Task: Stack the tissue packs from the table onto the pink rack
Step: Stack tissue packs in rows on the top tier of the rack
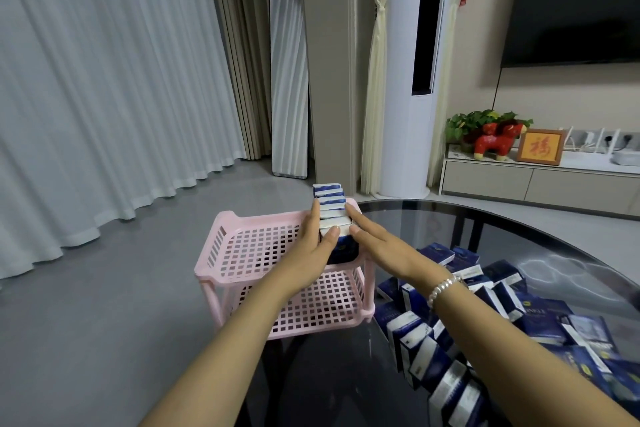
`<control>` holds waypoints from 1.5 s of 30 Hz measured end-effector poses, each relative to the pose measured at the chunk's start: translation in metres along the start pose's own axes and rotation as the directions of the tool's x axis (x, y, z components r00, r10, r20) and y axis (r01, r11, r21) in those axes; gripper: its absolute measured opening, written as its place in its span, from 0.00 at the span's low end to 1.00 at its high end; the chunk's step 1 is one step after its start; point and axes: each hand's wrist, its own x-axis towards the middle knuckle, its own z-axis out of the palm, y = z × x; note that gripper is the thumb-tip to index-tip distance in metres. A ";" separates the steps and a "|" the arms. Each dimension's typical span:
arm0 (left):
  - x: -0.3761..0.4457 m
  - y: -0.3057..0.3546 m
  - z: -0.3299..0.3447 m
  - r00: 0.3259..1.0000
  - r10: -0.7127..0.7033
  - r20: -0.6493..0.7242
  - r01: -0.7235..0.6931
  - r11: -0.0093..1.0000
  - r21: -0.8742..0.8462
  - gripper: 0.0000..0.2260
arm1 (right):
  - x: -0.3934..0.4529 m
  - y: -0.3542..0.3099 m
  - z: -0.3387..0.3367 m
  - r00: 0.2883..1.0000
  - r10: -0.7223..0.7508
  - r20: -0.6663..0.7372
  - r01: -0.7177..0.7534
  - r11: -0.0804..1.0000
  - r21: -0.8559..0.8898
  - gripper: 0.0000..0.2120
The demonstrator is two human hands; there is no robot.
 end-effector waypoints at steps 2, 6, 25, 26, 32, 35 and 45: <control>-0.003 -0.003 0.003 0.996 0.040 -0.083 -0.041 0.999 -0.010 0.29 | -0.008 -0.002 -0.001 0.999 -0.047 -0.020 0.047 0.999 -0.012 0.22; -0.016 -0.005 0.014 0.932 0.155 -0.327 -0.133 0.987 0.089 0.24 | -0.031 0.003 -0.003 0.985 -0.082 -0.152 0.065 0.992 -0.113 0.21; -0.100 -0.016 0.147 0.989 0.090 -0.120 -0.091 0.996 -0.008 0.07 | -0.171 0.073 -0.020 0.985 0.108 -0.137 -0.164 0.847 -0.506 0.13; -0.101 -0.017 0.151 0.991 0.048 -0.125 -0.051 0.998 -0.021 0.08 | -0.173 0.074 -0.020 0.984 0.098 -0.148 -0.161 0.843 -0.513 0.14; -0.104 -0.022 0.167 0.974 -0.090 -0.207 0.042 0.973 -0.226 0.12 | -0.182 0.075 -0.018 0.983 0.030 -0.178 -0.114 0.868 -0.483 0.14; -0.107 -0.025 0.166 0.955 -0.075 -0.288 0.002 0.969 -0.246 0.12 | -0.184 0.078 -0.017 0.964 -0.015 -0.266 -0.119 0.869 -0.481 0.15; -0.120 -0.027 0.146 0.925 -0.204 -0.319 0.015 0.861 -0.508 0.17 | -0.159 0.085 -0.012 0.953 0.166 -0.253 -0.297 0.670 -0.681 0.23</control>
